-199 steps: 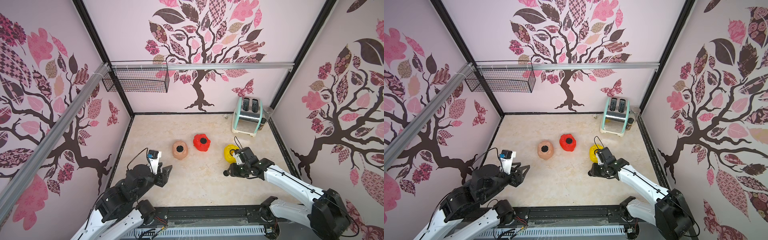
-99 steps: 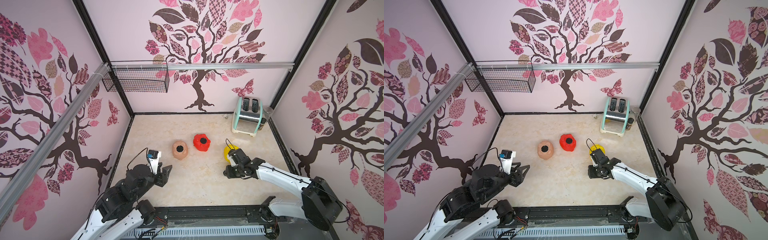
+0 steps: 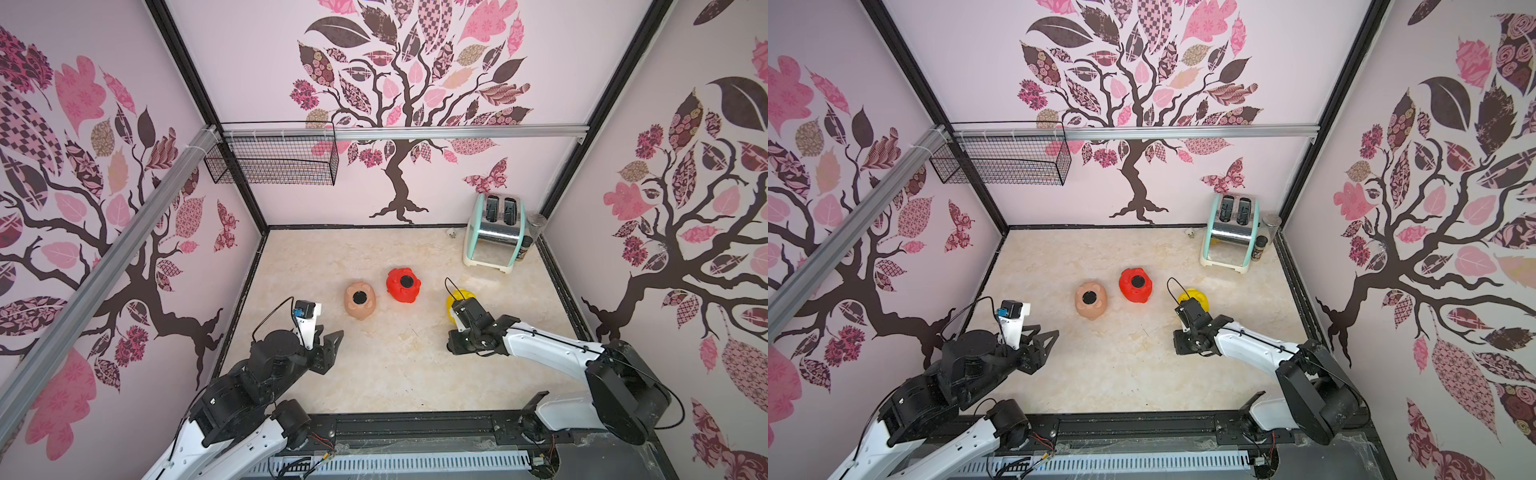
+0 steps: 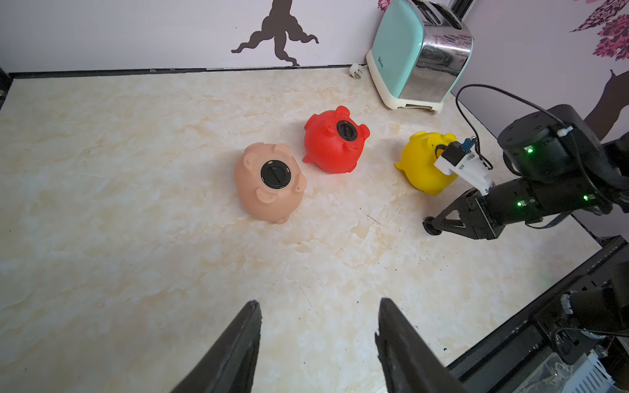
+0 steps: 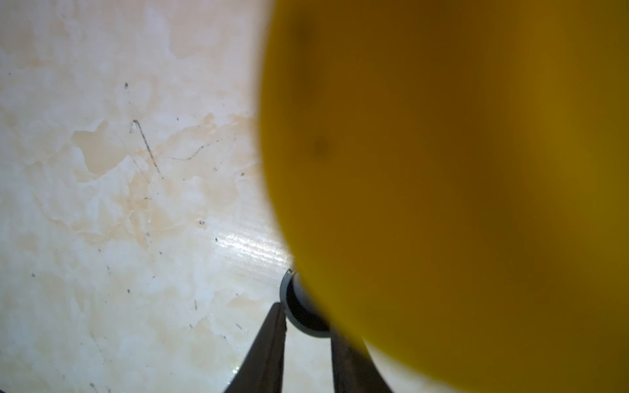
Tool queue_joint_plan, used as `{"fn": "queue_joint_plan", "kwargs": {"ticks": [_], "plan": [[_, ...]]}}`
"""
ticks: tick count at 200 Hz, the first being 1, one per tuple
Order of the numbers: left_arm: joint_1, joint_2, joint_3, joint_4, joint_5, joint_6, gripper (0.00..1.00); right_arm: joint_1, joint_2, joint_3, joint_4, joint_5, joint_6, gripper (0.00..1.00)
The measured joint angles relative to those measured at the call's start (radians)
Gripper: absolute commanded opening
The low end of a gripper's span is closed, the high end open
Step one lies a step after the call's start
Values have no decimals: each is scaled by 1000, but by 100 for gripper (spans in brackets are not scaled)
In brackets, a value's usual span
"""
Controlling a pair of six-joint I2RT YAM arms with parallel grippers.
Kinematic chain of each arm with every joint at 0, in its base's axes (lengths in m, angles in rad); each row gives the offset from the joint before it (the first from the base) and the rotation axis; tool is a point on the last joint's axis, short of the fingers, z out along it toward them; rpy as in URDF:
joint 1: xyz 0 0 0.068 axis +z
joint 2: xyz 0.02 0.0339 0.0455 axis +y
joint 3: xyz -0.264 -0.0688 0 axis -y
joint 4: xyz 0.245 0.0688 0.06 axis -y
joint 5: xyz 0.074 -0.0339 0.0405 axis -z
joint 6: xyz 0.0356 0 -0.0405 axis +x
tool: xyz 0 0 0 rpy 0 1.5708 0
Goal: Close piggy banks
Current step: Pick up the knob at the center of the board.
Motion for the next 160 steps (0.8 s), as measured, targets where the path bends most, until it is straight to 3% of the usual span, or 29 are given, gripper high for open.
{"fn": "queue_joint_plan", "kwargs": {"ticks": [160], "plan": [[0,0,-2,0,0,-2,58,6,36,-19,62,30,-12,25]]}}
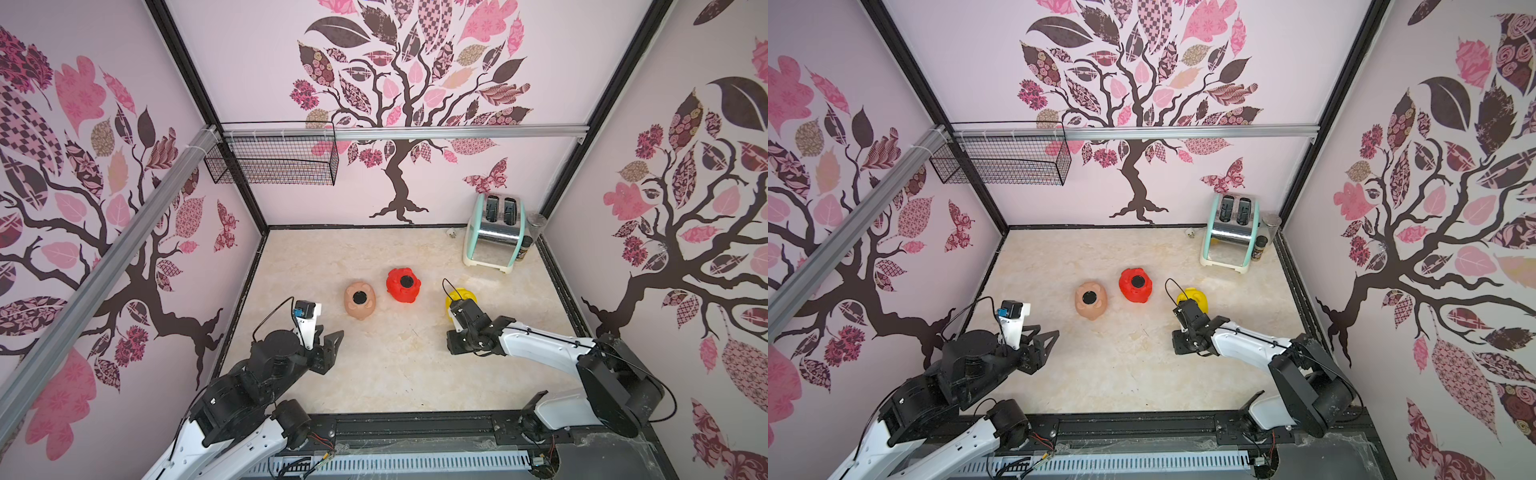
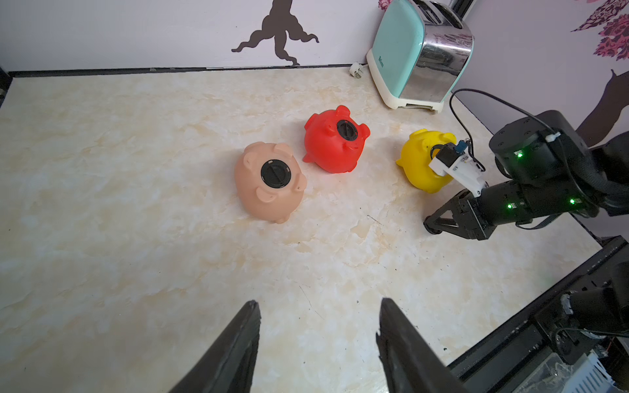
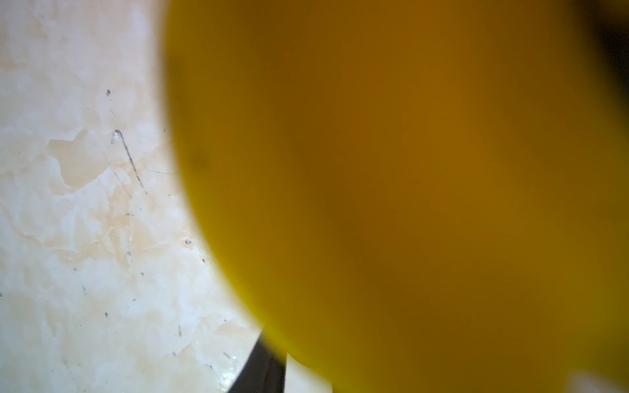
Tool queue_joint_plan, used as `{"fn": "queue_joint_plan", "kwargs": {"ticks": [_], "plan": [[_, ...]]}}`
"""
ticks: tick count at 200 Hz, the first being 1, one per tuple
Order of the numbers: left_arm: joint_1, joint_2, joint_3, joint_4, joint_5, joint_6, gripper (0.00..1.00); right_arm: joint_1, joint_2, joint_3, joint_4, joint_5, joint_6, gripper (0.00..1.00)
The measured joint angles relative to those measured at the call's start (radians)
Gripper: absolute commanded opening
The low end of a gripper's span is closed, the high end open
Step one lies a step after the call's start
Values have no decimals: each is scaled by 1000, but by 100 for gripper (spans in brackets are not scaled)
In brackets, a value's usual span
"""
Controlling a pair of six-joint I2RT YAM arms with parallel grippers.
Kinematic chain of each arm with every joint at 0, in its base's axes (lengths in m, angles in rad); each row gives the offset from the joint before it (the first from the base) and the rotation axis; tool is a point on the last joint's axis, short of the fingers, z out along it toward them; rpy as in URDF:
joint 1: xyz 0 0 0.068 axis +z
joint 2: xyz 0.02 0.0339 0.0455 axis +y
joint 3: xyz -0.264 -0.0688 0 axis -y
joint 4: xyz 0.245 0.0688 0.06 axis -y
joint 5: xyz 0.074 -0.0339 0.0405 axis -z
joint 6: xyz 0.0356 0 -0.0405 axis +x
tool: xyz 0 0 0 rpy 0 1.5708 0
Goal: Close piggy banks
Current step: Pick up the knob at the center of the board.
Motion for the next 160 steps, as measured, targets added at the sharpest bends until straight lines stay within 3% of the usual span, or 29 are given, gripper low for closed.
{"fn": "queue_joint_plan", "kwargs": {"ticks": [25,50,160], "plan": [[0,0,0,0,0,0,58,0,-16,-15,-4,-10,10,33],[0,0,0,0,0,0,59,0,-39,-20,-32,-13,19,34],[0,2,0,0,0,0,59,0,-45,-20,-76,-13,37,24]]}}
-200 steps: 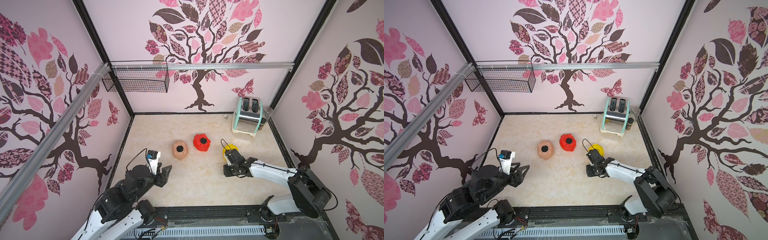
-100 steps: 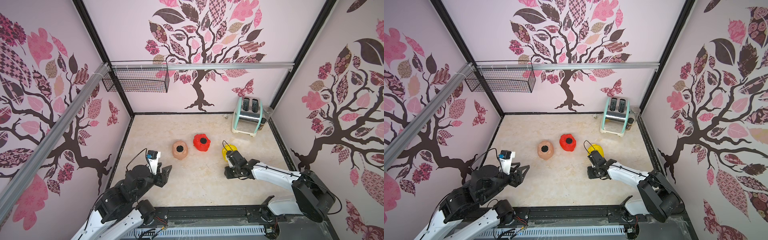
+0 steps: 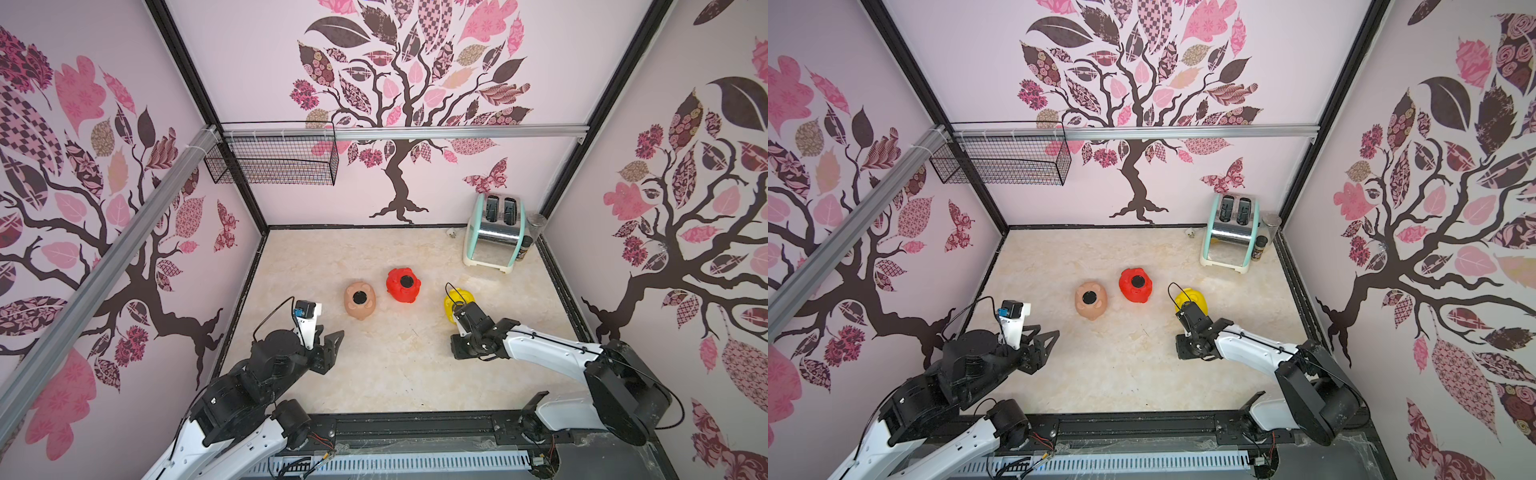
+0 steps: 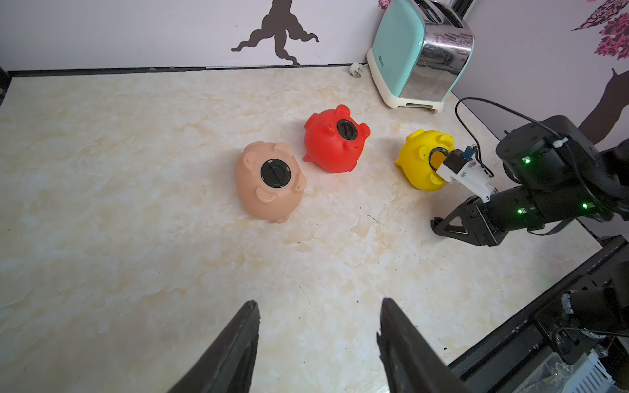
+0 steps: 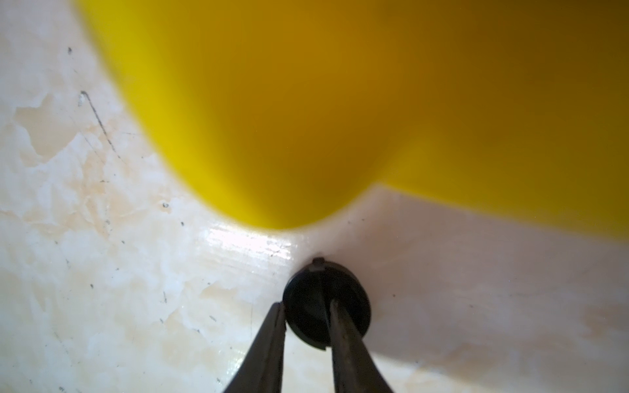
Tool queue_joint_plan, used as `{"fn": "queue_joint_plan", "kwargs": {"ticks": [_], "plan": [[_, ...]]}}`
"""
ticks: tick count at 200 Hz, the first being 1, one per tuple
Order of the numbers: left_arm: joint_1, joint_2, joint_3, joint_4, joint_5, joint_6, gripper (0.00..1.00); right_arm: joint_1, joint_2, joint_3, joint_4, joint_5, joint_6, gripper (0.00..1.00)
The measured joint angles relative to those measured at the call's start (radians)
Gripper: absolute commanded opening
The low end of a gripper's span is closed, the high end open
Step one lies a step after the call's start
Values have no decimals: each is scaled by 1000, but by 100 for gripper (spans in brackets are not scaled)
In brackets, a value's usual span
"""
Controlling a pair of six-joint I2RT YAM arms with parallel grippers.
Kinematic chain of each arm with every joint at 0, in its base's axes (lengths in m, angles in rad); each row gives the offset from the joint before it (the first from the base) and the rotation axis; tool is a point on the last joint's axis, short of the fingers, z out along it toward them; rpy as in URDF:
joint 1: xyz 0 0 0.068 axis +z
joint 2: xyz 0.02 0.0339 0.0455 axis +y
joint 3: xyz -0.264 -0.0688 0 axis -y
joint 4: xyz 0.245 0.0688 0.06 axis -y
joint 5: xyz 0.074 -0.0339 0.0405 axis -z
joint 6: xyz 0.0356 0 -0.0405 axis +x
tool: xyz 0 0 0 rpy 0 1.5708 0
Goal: Close piggy banks
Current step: Pick up the knob at the center of the board.
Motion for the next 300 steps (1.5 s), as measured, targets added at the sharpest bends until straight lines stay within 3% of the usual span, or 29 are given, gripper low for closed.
{"fn": "queue_joint_plan", "kwargs": {"ticks": [118,233,300], "plan": [[0,0,0,0,0,0,59,0,-2,1,-17,4,8,13],[0,0,0,0,0,0,59,0,13,1,-5,28,8,16],[0,0,0,0,0,0,60,0,20,2,8,43,6,2]]}}
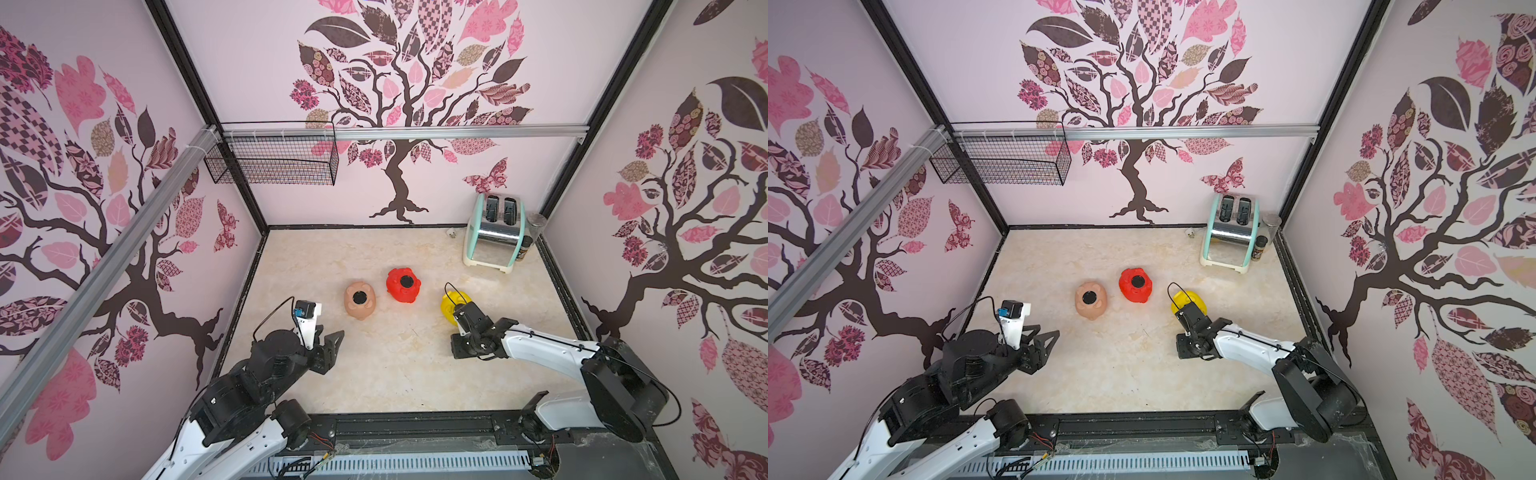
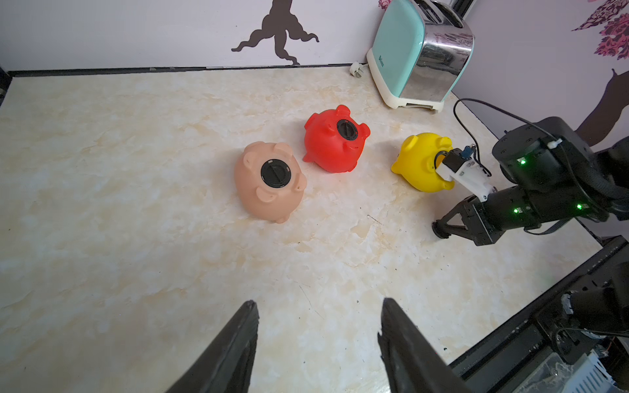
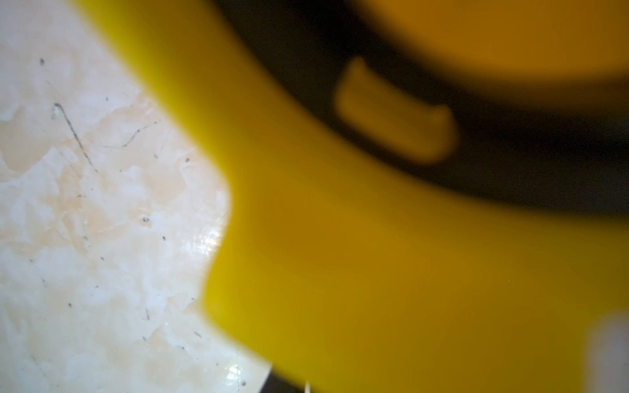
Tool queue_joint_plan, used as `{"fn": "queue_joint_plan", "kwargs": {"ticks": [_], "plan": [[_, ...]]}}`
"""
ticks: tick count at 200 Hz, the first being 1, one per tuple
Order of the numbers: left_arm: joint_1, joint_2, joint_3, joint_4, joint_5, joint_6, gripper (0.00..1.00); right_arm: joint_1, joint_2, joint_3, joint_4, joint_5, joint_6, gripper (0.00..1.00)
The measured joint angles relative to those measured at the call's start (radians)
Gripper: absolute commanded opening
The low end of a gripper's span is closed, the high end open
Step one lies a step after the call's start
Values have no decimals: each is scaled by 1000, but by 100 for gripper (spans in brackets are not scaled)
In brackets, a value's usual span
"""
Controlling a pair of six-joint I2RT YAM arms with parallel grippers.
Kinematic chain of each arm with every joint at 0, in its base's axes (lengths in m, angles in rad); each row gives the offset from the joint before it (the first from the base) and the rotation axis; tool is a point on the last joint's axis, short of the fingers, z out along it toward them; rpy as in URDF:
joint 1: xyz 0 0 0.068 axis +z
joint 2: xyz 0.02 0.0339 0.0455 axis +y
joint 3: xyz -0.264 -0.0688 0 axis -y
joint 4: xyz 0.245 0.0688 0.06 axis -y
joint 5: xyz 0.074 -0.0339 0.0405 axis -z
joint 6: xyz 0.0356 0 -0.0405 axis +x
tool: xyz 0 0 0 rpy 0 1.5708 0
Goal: Close piggy banks
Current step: Pick up the knob at the center of the board.
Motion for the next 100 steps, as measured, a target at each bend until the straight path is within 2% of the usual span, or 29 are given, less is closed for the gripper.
{"fn": "queue_joint_plan", "kwargs": {"ticks": [60,100], "plan": [[0,0,0,0,0,0,60,0,-39,4,-42,6,-2,0],[0,0,0,0,0,0,60,0,-97,66,-84,0,-2,0]]}}
